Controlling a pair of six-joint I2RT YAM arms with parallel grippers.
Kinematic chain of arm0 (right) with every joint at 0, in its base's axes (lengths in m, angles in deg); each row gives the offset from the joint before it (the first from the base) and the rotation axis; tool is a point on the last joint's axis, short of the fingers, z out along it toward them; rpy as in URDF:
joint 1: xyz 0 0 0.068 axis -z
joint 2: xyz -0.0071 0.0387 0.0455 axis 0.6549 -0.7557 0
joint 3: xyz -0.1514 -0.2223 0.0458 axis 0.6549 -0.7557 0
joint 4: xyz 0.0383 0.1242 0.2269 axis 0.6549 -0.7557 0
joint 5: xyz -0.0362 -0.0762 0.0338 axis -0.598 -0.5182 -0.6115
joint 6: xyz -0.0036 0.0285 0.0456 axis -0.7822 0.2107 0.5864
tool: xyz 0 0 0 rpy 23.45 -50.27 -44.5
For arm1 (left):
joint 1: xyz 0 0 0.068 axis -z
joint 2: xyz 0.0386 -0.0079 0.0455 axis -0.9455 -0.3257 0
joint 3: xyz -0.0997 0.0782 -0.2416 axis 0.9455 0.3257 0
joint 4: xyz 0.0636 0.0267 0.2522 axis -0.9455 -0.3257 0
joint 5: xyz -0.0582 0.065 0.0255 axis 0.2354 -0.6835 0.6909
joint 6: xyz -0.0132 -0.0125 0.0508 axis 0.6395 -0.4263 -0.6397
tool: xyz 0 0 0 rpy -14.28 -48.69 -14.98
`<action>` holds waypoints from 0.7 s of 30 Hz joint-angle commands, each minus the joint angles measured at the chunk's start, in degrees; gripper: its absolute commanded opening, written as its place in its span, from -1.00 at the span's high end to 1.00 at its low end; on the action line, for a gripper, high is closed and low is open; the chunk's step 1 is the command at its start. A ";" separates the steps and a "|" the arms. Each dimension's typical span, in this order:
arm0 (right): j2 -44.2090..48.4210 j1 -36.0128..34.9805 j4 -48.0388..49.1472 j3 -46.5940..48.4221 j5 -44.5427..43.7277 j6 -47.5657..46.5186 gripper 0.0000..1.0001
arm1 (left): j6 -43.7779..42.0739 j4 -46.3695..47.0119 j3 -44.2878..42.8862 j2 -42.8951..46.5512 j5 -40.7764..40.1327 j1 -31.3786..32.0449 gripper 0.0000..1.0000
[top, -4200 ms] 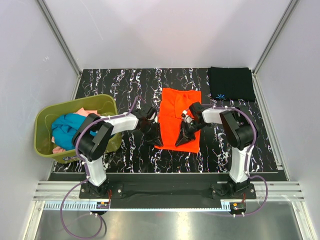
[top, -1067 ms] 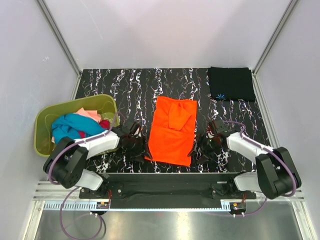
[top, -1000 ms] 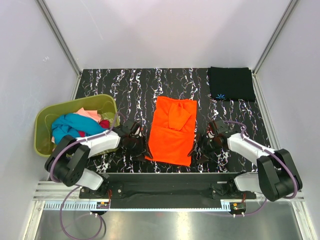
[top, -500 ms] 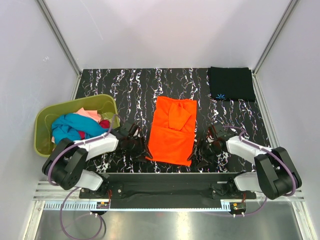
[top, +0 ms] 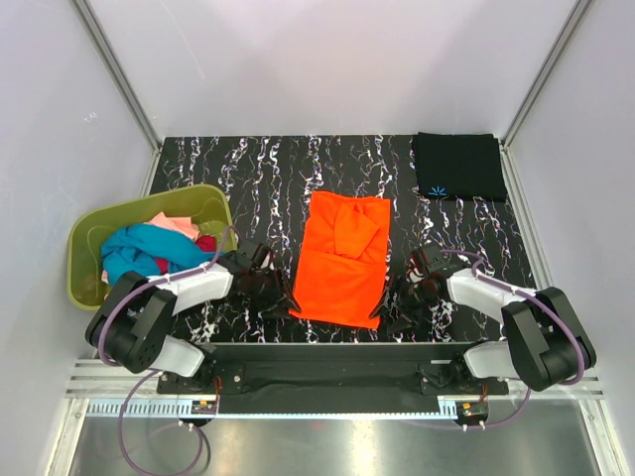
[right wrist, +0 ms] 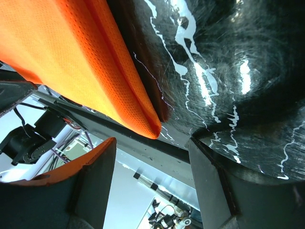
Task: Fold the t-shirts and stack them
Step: Fold the tshirt
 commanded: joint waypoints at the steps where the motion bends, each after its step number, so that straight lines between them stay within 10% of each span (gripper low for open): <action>1: 1.69 -0.74 -0.21 -0.60 -2.23 -0.98 -0.39 | -1.31 -0.25 3.28 -2.66 -6.42 -2.67 0.12; 21: -5.07 -1.18 13.41 -6.23 -0.21 10.18 -0.24 | -3.86 0.36 4.69 -2.84 -5.72 -3.73 0.45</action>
